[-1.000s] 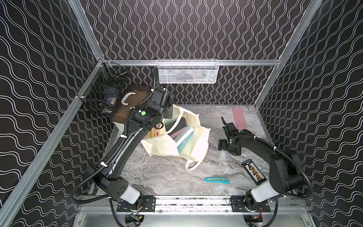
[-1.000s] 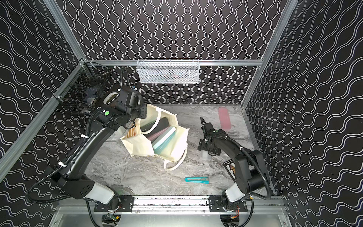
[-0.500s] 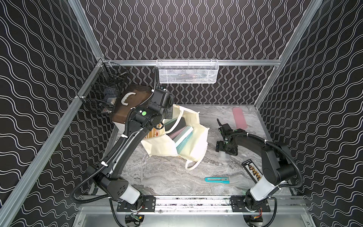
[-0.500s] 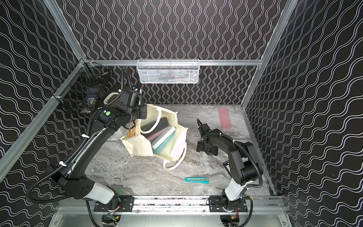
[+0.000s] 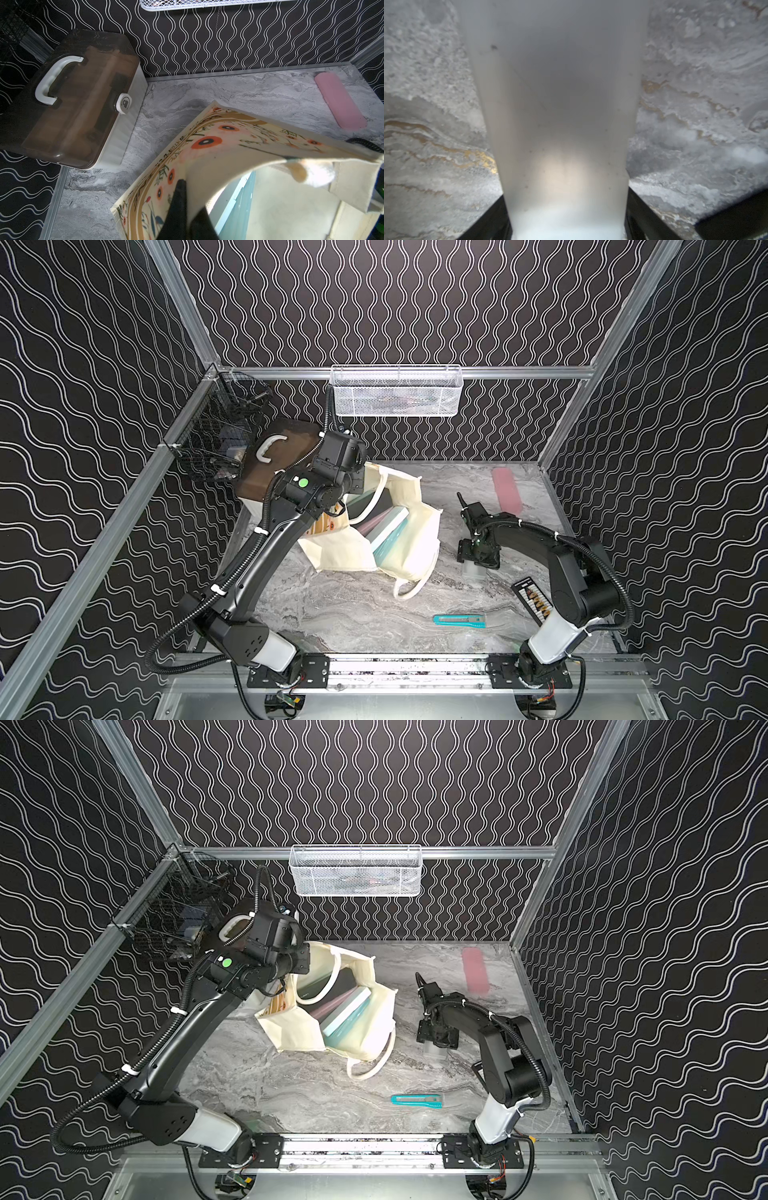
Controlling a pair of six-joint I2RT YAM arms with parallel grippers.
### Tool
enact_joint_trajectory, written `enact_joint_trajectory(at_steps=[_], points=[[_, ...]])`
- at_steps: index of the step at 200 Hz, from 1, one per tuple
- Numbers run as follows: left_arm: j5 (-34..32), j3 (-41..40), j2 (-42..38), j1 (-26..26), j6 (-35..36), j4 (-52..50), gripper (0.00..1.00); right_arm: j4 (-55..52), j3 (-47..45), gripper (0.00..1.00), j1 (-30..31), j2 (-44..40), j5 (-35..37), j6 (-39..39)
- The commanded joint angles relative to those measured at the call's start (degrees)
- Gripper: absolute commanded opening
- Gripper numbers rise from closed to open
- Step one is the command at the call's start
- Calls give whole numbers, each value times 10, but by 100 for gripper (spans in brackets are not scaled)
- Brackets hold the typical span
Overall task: Take out the pencil case from the canvas bag
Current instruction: Pick up the pencil case from the center of the board.
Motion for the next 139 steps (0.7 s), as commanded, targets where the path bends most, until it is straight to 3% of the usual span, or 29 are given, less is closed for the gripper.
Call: enact_joint_trajectory(at_steps=[1, 52, 105, 139], points=[[-4, -4, -10, 1, -3, 42, 0, 10, -2, 74, 1, -7, 5, -2], [-1, -9, -17, 2, 0, 39, 0, 8, -6, 71, -2, -35, 13, -6], [15, -37, -28, 2, 3, 39, 0, 67, -30, 68, -11, -165, 13, -31], [24, -44, -32, 2, 4, 41, 0, 112, -29, 55, -14, -221, 109, -40]])
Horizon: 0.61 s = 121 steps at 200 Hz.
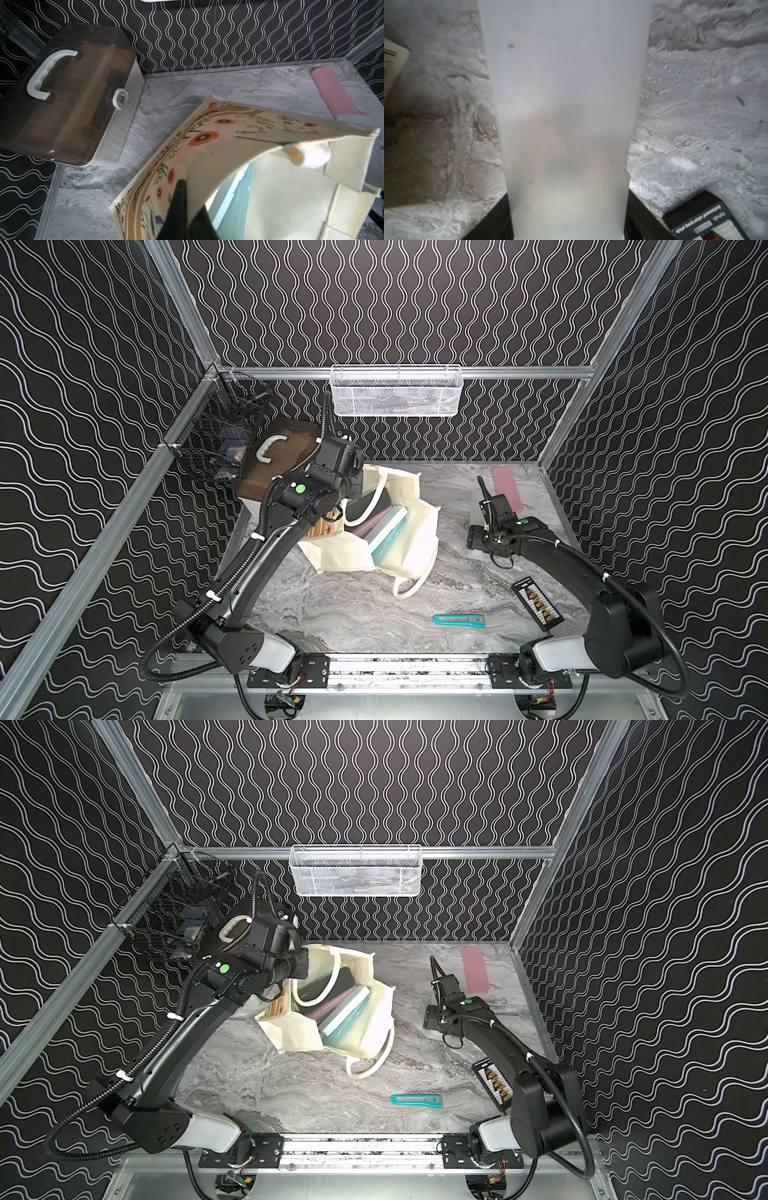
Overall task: Take out the pencil case from the canvas bag
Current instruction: Pick up the pencil case from the center of the board.
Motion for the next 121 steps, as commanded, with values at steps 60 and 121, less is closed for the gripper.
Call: enact_joint_trajectory(at_steps=[60, 121], points=[[37, 2, -8, 0, 13, 25, 0, 77, 14, 45, -43, 0, 115, -220], [71, 53, 10, 0, 29, -8, 0, -41, 101, 40, -119, 103, 38, -294]])
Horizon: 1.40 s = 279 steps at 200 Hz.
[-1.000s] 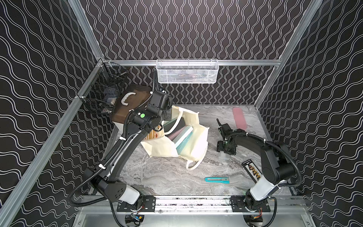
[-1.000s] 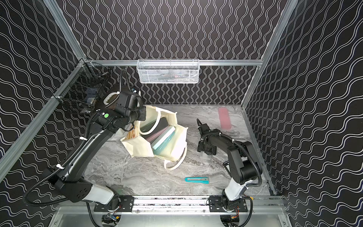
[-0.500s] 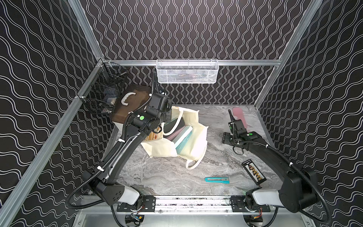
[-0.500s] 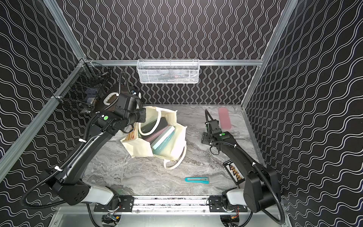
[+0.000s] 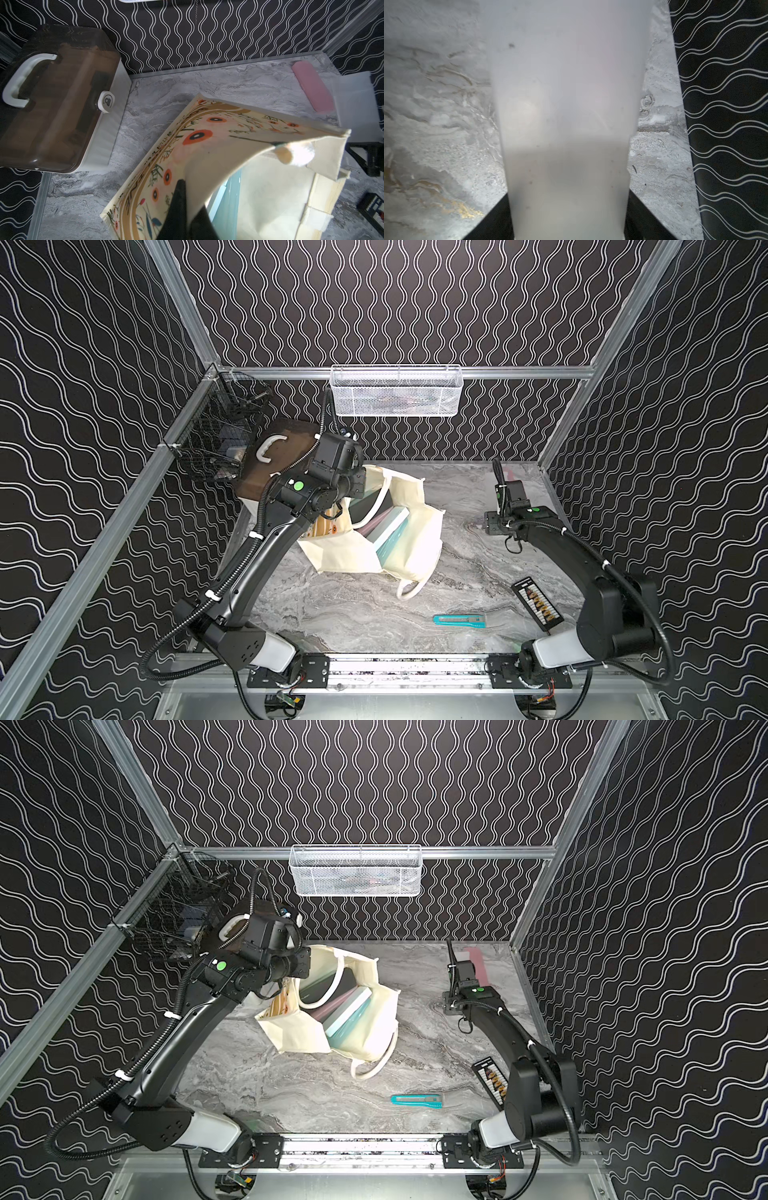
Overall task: Take out the pencil case from the canvas bag
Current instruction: Pick up the pencil case from the center of the board, then place the pencil case at the center of the board.
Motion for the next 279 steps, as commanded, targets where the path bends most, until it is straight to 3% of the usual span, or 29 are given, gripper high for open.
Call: enact_joint_trajectory(at_steps=[1, 21, 83, 146, 212, 279], points=[[21, 13, -2, 0, 11, 19, 0, -67, 38, 40, -26, 29, -43, -50], [26, 7, -8, 0, 4, 14, 0, -109, 72, 40, -65, 61, -59, -61], [25, -2, -12, 0, -3, -1, 0, -141, 81, 41, -142, 101, 11, -82], [26, 3, 0, 0, -7, -10, 0, -146, 80, 44, -156, 124, -9, -104], [30, 7, 5, 0, -7, -11, 0, -78, -21, 42, -155, 55, -12, -158], [31, -4, -1, 0, -8, -3, 0, -83, 4, 48, -156, 118, -36, -134]])
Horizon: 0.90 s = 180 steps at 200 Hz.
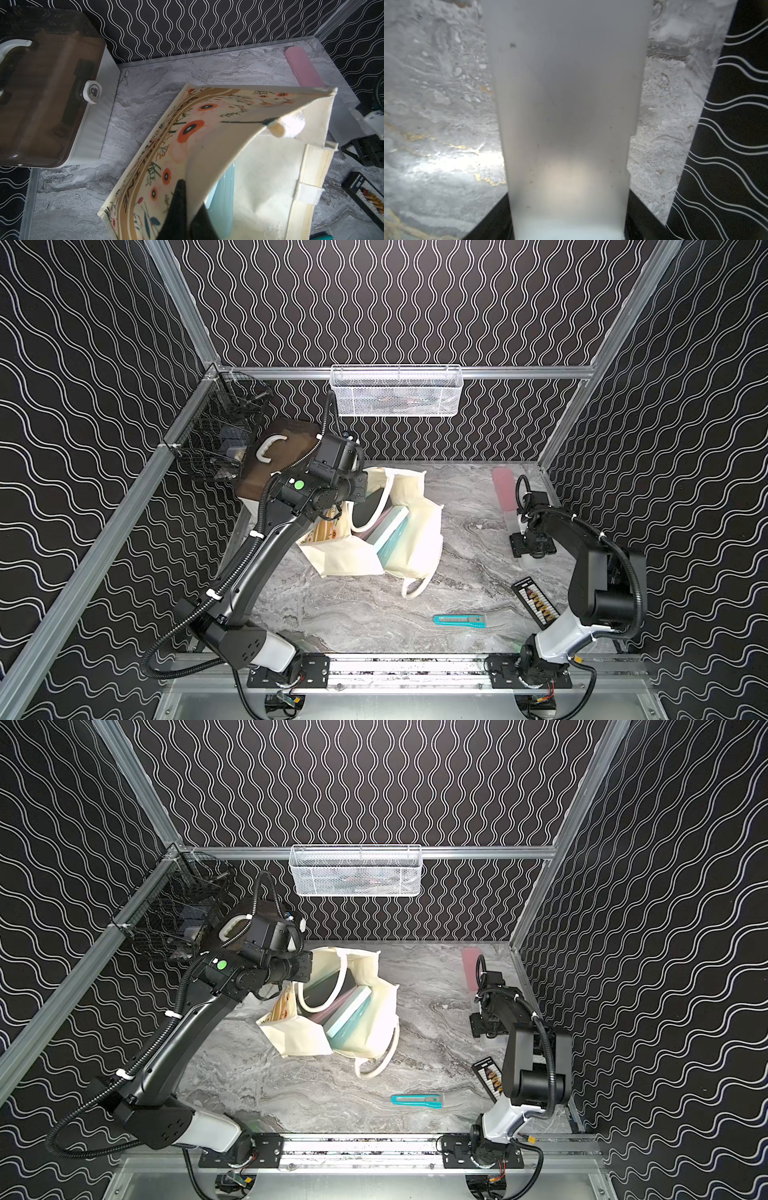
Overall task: Take out the pencil case from the canvas bag
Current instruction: Place the pencil case at the center of the board.
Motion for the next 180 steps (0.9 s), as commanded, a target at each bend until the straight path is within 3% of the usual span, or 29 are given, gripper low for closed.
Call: enact_joint_trajectory(at_steps=[1, 100, 116, 132, 144, 180], points=[[2, -2, -3, 0, -4, 23, 0, 7, 9, 48, 0, 14, -11, 6], [14, 2, 11, 0, -8, 23, 0, 54, 7, 57, -17, 54, 11, 15], [14, 5, 14, -1, -8, 22, 0, 52, 13, 63, -17, 63, 10, 13], [15, 7, 15, 0, -6, 20, 0, 56, 12, 85, -18, 67, 8, 11], [13, 7, 15, -1, -6, 19, 0, 60, 10, 95, -18, 67, 3, 10], [9, 14, 14, 0, -5, 13, 0, 57, 16, 99, -18, 60, 6, 14]])
